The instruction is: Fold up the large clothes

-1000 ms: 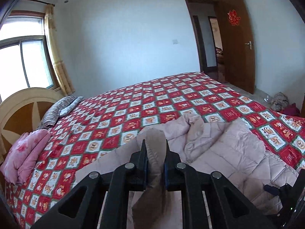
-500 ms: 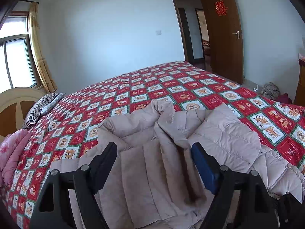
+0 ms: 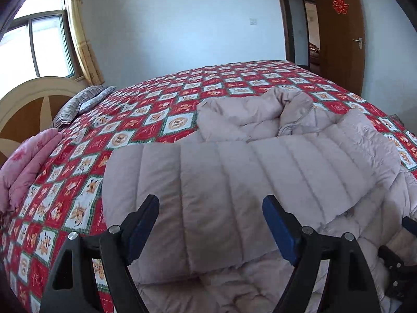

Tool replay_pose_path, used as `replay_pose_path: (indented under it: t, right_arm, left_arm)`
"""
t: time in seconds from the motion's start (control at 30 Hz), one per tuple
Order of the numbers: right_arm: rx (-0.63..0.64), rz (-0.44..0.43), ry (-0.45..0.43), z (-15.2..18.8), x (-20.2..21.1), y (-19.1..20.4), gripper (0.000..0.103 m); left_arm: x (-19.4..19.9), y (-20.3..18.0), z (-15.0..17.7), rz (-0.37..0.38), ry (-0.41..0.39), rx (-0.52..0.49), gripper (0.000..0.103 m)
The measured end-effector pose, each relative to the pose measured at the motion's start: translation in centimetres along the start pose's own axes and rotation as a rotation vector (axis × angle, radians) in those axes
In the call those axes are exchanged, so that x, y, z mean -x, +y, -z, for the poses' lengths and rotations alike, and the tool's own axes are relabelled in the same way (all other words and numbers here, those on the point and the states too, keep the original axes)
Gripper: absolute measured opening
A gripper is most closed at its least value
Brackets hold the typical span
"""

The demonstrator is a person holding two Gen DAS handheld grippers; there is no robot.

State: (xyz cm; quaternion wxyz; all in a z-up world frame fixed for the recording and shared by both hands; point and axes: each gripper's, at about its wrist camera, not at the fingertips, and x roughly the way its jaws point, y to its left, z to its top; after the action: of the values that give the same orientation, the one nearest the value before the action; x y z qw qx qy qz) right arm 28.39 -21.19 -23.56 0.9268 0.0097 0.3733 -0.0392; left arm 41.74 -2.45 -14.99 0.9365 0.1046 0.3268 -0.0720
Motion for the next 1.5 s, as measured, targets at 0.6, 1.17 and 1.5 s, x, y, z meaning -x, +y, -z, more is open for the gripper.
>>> replay_pose_path:
  t: [0.6,1.17,1.5]
  right_arm:
    - [-0.01,-0.027,0.048,-0.6,-0.2,-0.2,0.09]
    - [0.023,-0.066,0.013,-11.2,-4.8,2.7,0.089]
    - [0.054,-0.151,0.051,-10.6,-5.6,3.3,0.017]
  left_arm:
    - [3.8,-1.6,-2.2,-0.093,-0.119,-0.095,0.082]
    - [-0.4,0.7,-2.7,-0.156,-0.034,-0.067,0.082]
    - [-3.5,1.7,-1.1,-0.171,0.046,-0.056,0.082]
